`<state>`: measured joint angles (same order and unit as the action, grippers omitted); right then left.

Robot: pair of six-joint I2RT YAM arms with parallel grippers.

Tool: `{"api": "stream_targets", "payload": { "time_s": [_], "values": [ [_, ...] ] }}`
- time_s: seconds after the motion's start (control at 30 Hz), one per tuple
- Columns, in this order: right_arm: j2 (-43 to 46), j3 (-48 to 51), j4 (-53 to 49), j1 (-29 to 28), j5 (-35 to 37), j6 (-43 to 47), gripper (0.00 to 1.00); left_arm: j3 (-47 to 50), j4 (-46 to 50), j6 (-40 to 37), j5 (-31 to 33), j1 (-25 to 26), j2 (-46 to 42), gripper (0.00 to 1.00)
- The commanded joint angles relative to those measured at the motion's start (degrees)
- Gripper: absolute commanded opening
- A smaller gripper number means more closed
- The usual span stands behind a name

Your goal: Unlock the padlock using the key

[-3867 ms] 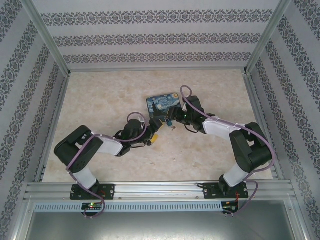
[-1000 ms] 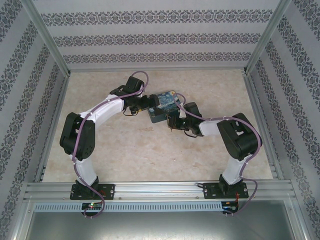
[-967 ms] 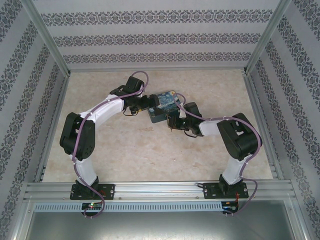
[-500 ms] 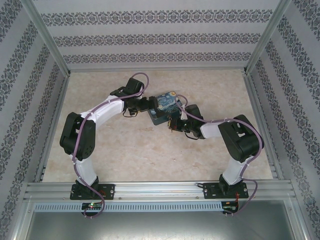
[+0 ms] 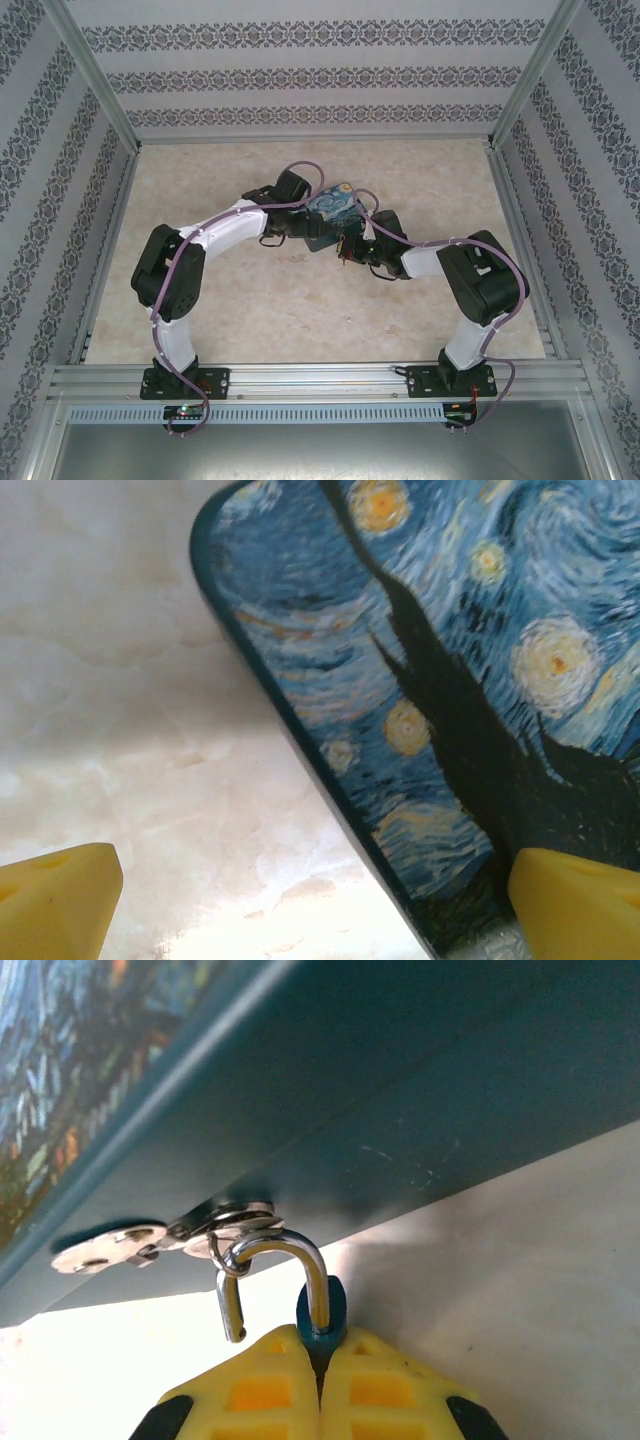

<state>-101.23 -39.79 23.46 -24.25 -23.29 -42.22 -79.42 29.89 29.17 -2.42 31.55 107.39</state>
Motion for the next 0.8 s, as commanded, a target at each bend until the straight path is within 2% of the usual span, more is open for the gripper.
{"api": "stream_targets", "payload": {
  "time_s": [0.0, 0.37, 0.77],
  "values": [
    [0.58, 1.60, -1.27, -0.54, 2.12, -3.08, 0.00, 1.48, 2.21, -2.07, 4.70, 0.94, 0.62, 0.99],
    [0.77, 2.00, 0.53, -0.82, 1.71, -8.03, 0.00, 4.35, 1.37, -1.48, 6.06, 2.38, 1.76, 0.99],
    [1.82, -1.06, -1.85, 2.20, 0.17, -7.11, 0.00, 5.90, 1.75, -2.66, 5.89, 2.46, 2.68, 0.95]
  ]
}}
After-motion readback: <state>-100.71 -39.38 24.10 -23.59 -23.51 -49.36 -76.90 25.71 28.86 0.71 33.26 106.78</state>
